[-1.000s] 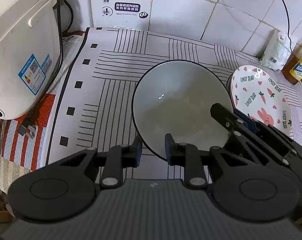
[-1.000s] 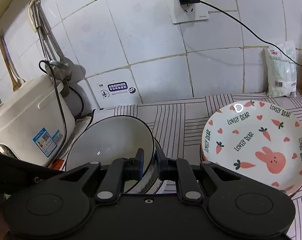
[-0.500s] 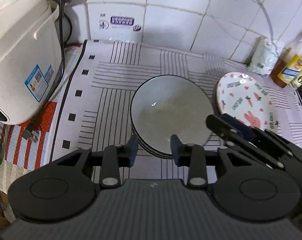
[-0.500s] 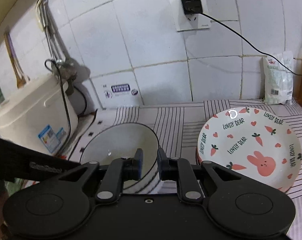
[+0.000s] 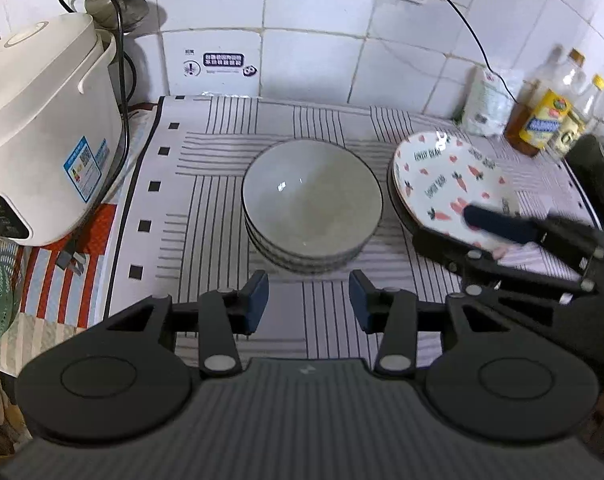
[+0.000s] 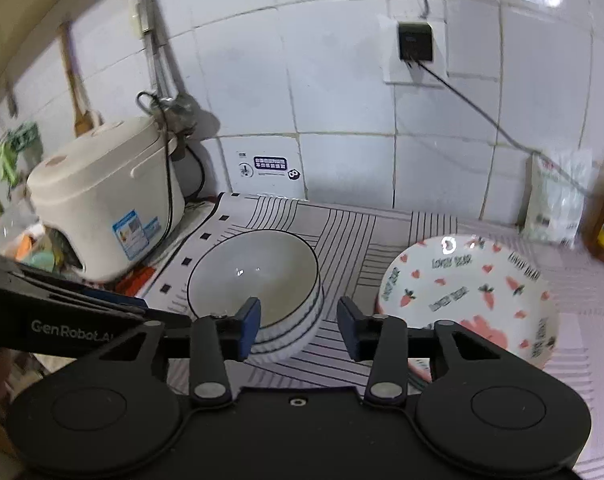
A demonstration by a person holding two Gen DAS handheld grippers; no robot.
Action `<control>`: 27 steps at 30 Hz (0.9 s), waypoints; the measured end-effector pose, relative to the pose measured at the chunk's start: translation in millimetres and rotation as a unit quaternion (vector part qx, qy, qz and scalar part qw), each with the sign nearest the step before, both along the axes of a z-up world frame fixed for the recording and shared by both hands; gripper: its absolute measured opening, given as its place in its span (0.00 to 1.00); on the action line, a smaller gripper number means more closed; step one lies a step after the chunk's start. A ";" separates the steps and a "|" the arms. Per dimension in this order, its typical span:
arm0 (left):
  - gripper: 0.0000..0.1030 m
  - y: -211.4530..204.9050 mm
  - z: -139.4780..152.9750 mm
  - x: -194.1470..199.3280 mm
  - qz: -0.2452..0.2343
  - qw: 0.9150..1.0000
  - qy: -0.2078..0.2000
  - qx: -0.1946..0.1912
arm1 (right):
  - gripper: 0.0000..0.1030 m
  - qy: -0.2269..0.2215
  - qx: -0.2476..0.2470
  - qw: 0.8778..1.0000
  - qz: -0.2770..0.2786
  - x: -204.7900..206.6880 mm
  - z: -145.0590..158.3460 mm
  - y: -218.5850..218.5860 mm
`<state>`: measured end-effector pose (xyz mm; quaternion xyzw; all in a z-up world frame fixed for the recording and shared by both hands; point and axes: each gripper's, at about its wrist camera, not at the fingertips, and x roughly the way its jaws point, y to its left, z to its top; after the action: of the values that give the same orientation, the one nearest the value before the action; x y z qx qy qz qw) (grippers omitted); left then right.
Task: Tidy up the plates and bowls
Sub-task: 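Lower the white bowl into the bowl stack and open the left gripper, then pinch the rim of the white bowl stack with the right gripper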
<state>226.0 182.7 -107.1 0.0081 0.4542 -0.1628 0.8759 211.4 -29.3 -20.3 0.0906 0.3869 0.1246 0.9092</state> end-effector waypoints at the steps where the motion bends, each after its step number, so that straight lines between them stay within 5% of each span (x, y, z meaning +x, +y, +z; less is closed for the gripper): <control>1: 0.42 0.4 -0.3 -3.1 -0.003 1.000 -0.001 0.002 | 0.54 -0.004 -0.013 1.000 0.011 -2.0 2.1 -0.1; 12: 0.50 4.8 -20.3 -13.5 -0.003 1.000 -0.006 0.000 | 0.69 -0.039 -0.044 0.995 0.080 -21.2 -11.0 -15.6; 15: 0.62 6.3 -26.8 -13.5 0.004 1.000 -0.015 -0.006 | 0.74 -0.045 -0.037 0.994 0.087 -20.7 -22.2 -16.7; 18: 0.66 4.0 -33.4 -14.2 0.007 1.000 -0.023 0.002 | 0.93 -0.058 -0.047 0.992 0.100 -19.1 -31.6 -15.7; 27: 0.87 7.8 -48.5 -4.2 0.018 0.999 -0.034 -0.007 | 0.93 -0.056 -0.019 0.987 0.152 -8.8 -56.2 -10.9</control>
<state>221.8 190.6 -155.6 -0.0008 0.4226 -0.1501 0.8938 202.6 -40.2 -76.5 0.0063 0.3468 0.2591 0.9014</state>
